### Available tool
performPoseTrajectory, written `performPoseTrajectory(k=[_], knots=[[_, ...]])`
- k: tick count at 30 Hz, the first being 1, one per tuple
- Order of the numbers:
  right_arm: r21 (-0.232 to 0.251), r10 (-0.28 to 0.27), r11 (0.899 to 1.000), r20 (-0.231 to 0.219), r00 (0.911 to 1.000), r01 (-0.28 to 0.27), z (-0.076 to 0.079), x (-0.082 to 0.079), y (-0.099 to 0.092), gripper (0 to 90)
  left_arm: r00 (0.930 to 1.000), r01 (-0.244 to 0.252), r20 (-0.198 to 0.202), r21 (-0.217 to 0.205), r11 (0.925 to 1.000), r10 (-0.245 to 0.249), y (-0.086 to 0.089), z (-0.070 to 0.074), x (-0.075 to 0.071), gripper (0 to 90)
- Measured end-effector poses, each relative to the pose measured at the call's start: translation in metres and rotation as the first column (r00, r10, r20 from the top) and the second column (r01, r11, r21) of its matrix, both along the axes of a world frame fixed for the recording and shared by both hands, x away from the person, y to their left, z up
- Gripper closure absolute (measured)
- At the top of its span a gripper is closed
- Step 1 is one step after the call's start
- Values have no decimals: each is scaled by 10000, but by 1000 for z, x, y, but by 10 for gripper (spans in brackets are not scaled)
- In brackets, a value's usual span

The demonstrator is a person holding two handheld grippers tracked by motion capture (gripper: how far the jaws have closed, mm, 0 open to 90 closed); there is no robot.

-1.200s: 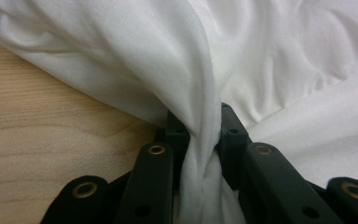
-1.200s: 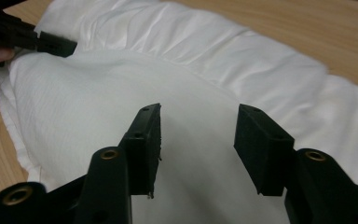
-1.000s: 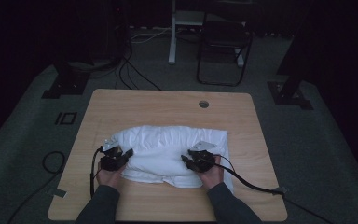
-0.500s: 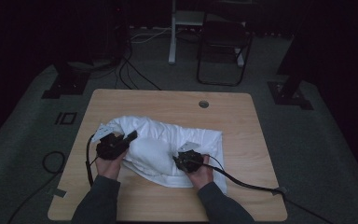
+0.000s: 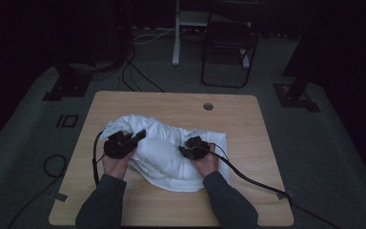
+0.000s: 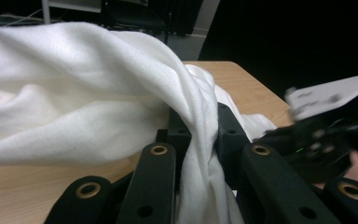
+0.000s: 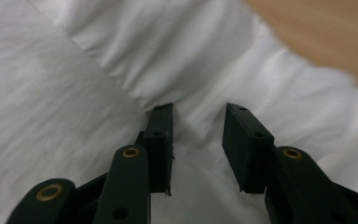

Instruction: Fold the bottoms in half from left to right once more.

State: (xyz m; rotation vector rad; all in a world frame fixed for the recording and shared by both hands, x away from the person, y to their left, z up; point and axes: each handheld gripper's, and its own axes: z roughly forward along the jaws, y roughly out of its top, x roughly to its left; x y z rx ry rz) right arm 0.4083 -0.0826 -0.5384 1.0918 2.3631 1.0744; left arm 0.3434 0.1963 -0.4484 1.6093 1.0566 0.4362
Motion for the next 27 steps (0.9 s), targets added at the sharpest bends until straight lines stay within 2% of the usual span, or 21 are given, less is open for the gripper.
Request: performPoseTrajectory(k=[2,5,6,8,10,11,12,13,14,15,16,17,18,20,21,22,23,24,25,26,27], knots=[[-205,66,9998,-138,9999,-69,-7,2,7,634,10000,52,-19,82,10000,-52,-5,0,2,807],[-261,96,9996,-141,9999,-100,-5,0,5,609,9999,131,1,139,9998,-131,-7,1,4,808],[-317,213,9993,125,9997,-209,4,-10,0,567,9999,119,27,168,9998,-120,-9,2,4,807],[-228,457,9987,521,9976,-446,12,-25,-4,561,9999,136,15,198,9997,-136,-9,3,5,807],[321,731,9966,662,9951,-753,18,-42,-9,575,9999,137,9,197,9997,-137,-11,3,6,808],[200,743,9969,667,9950,-758,17,-48,-9,582,9999,165,6,189,9997,-165,-11,4,6,808],[-165,847,9963,550,9949,-839,13,-53,-6,603,9998,182,9,184,9997,-183,-12,4,6,807],[-519,950,9943,321,9950,-933,5,-57,-1,625,9997,230,19,190,9996,-230,-14,5,6,808],[-671,933,9936,316,9951,-910,-3,-60,2,639,9996,268,42,224,9994,-269,-16,6,6,808],[-671,933,9936,316,9951,-910,-3,-60,2,639,9996,268,42,224,9994,-269,-16,6,6,808],[-645,1011,9931,548,9934,-975,-6,-68,5,649,9994,319,134,429,9986,-325,-22,7,6,808],[-542,1281,9905,366,9911,-1261,-4,-69,5,630,9994,319,134,429,9986,-325,-22,7,6,808],[-572,1788,9825,218,9837,-1773,-1,-73,4,588,9992,360,162,497,9981,-369,-25,8,6,807],[-991,1666,9824,795,9828,-1585,4,-79,0,571,9991,376,195,544,9978,-388,-26,9,6,807],[-1031,1444,9856,1038,9841,-1337,6,-80,-3,571,9990,391,193,531,9978,-402,-27,9,6,807],[-737,1078,9923,1194,9870,-995,8,-79,-9,569,9990,404,172,519,9978,-413,-27,9,6,807],[-424,863,9957,984,9914,-824,7,-75,-12,558,9990,415,147,472,9980,-422,-28,9,6,807],[-345,791,9964,681,9945,-769,4,-70,-13,555,9989,447,153,460,9979,-454,-29,10,6,807],[-345,791,9964,681,9945,-769,4,-70,-13,555,9989,447,153,460,9979,-454,-29,10,6,807],[-377,1049,9939,239,9942,-1040,-9,-59,-5,572,9982,555,196,478,9973,-564,-31,11,4,807],[-230,1083,9939,255,9938,-1077,-10,-57,-3,581,9979,590,244,504,9970,-603,-34,12,3,807]])
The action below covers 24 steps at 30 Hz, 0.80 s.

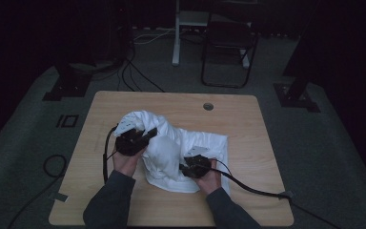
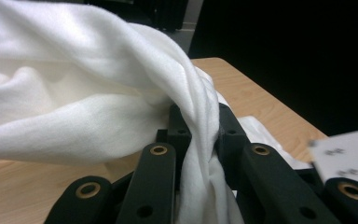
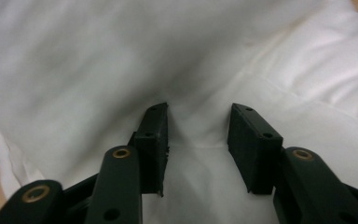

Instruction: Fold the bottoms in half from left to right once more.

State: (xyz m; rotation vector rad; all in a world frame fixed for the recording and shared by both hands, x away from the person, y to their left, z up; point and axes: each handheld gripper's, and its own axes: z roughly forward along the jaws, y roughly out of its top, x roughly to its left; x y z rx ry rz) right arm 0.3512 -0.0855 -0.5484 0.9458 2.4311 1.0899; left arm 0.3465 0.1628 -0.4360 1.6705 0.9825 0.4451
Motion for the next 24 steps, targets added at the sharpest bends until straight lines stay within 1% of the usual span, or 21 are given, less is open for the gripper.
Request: performPoseTrajectory(k=[2,4,5,6,7,8,9,10,11,12,13,14,15,17,18,20,21,22,23,24], knots=[[319,77,9995,-278,9996,-68,0,6,6,590,9999,112,43,20,9999,-112,-5,1,0,807],[67,322,9995,-101,9994,-321,1,8,15,588,9998,197,49,81,9998,-197,-11,2,2,807],[-90,537,9985,-104,9985,-538,3,10,19,570,9998,211,70,128,9997,-212,-13,1,2,807],[-140,662,9977,-75,9978,-663,5,10,20,548,9996,258,68,127,9996,-259,-16,0,3,807],[-11,722,9974,-11,9974,-722,11,7,16,531,9996,294,51,150,9995,-295,-17,0,2,807],[118,662,9977,126,9977,-664,14,5,11,533,9995,318,84,236,9992,-320,-19,-1,1,807],[380,318,9987,538,9980,-339,20,-2,-2,535,9994,315,104,302,9990,-319,-19,-1,1,807],[380,318,9987,538,9980,-339,20,-2,-2,535,9994,315,104,302,9990,-319,-19,-1,1,807],[448,-696,9968,781,9945,662,23,-4,-23,522,9993,339,122,375,9987,-344,-19,0,0,807],[258,-1129,9934,678,9913,1114,21,-3,-29,505,9994,336,118,362,9988,-340,-19,0,-1,807],[17,-1477,9890,386,9883,1478,17,1,-35,493,9994,337,107,321,9989,-341,-19,0,-1,807],[17,-1477,9890,386,9883,1478,17,1,-35,493,9994,337,107,321,9989,-341,-19,0,-1,807],[177,-1569,9874,-306,9871,1575,4,10,-39,497,9992,382,97,284,9989,-385,-22,1,-3,807],[300,-1517,9878,-419,9875,1530,0,15,-35,509,9988,474,127,326,9983,-478,-25,2,-4,807],[327,-1471,9883,-457,9881,1487,1,17,-32,515,9986,515,123,413,9978,-520,-28,2,-4,807],[451,-1200,9914,-627,9908,1230,1,25,-22,539,9981,595,118,511,9969,-602,-33,3,-3,807],[659,-778,9944,-783,9939,830,0,29,-15,543,9980,611,107,517,9968,-617,-35,2,-2,806],[802,-482,9953,-854,9952,551,-1,32,-10,542,9977,665,92,622,9958,-672,-39,2,-1,806],[1064,84,9943,-1055,9944,28,-1,36,-6,523,9976,688,75,692,9952,-695,-41,1,-1,806],[1272,336,9917,-1250,9916,-176,-1,37,-5,507,9971,756,60,806,9939,-763,-45,0,0,806]])
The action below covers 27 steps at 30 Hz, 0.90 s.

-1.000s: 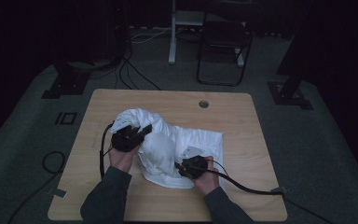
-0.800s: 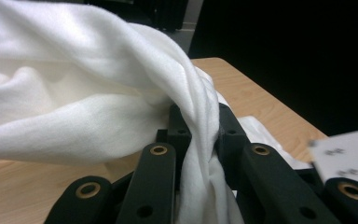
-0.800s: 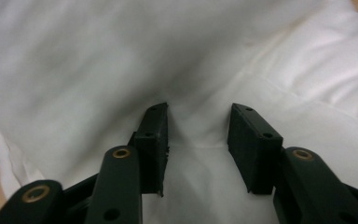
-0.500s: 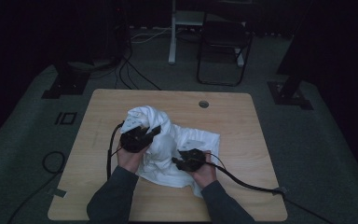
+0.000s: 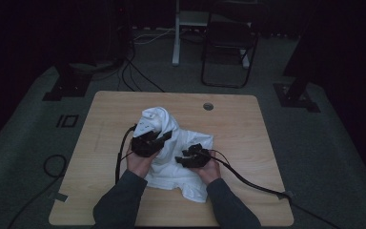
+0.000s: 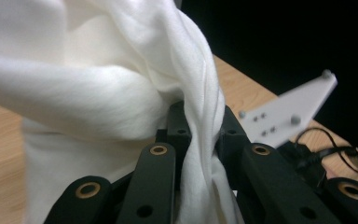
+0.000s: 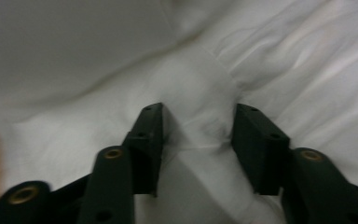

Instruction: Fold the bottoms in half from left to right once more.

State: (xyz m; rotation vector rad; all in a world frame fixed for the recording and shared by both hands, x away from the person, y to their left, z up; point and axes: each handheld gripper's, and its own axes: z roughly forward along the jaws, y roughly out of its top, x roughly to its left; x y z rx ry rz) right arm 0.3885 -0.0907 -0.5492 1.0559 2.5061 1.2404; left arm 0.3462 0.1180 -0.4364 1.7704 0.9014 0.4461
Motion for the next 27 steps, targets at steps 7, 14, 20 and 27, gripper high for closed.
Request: performPoseTrajectory(k=[7,14,20,27], knots=[[1179,-1496,9833,918,9845,1385,25,-12,-62,489,9977,612,-320,416,9973,-599,-29,-17,2,805],[2145,-2250,9571,1267,9661,1947,51,-18,-105,406,9778,1722,-1434,1360,9756,-1526,-88,-73,1,802],[1892,-1484,9751,1674,9747,1160,53,-29,-102,334,9670,1878,-1965,1206,9748,-1620,-96,-104,4,801],[1698,-1143,9815,1517,9818,880,49,-21,-88,316,9677,1856,-1952,1238,9748,-1595,-95,-103,3,796]])
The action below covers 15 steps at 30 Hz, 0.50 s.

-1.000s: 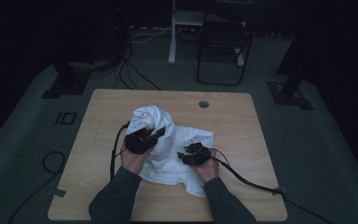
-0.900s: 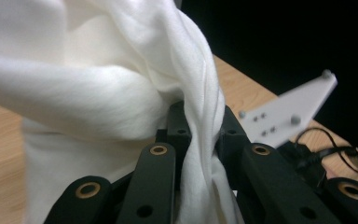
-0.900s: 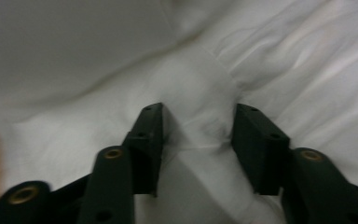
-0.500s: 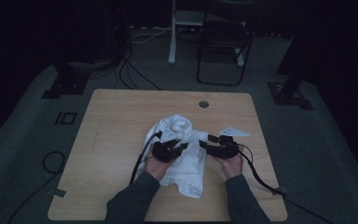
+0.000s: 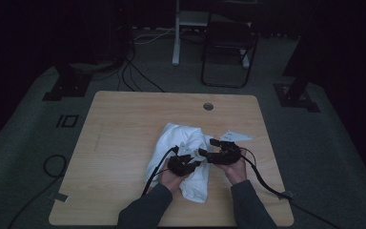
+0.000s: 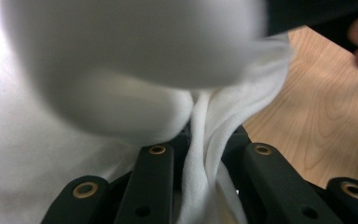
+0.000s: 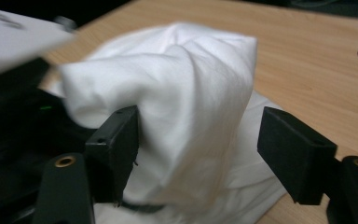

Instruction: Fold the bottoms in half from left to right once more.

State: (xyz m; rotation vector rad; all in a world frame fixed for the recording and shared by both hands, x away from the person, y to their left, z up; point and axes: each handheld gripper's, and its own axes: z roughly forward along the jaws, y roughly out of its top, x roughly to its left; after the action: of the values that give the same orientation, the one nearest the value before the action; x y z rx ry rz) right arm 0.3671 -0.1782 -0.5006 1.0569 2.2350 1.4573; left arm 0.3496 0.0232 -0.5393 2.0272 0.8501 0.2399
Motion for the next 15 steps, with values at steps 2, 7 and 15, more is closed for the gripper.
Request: performPoseTrajectory(k=[2,7,15], knots=[[-130,-380,9992,-424,9984,375,-4,10,4,476,10000,-51,-70,-29,10000,51,0,1,-1,785],[149,-575,9981,-1148,9917,596,-11,28,6,807,9992,-47,-393,-361,9993,33,4,16,-4,630],[38,-1044,9944,-1180,9875,1056,-15,33,-1,825,9755,-783,2000,-733,9942,916,53,91,-25,563]])
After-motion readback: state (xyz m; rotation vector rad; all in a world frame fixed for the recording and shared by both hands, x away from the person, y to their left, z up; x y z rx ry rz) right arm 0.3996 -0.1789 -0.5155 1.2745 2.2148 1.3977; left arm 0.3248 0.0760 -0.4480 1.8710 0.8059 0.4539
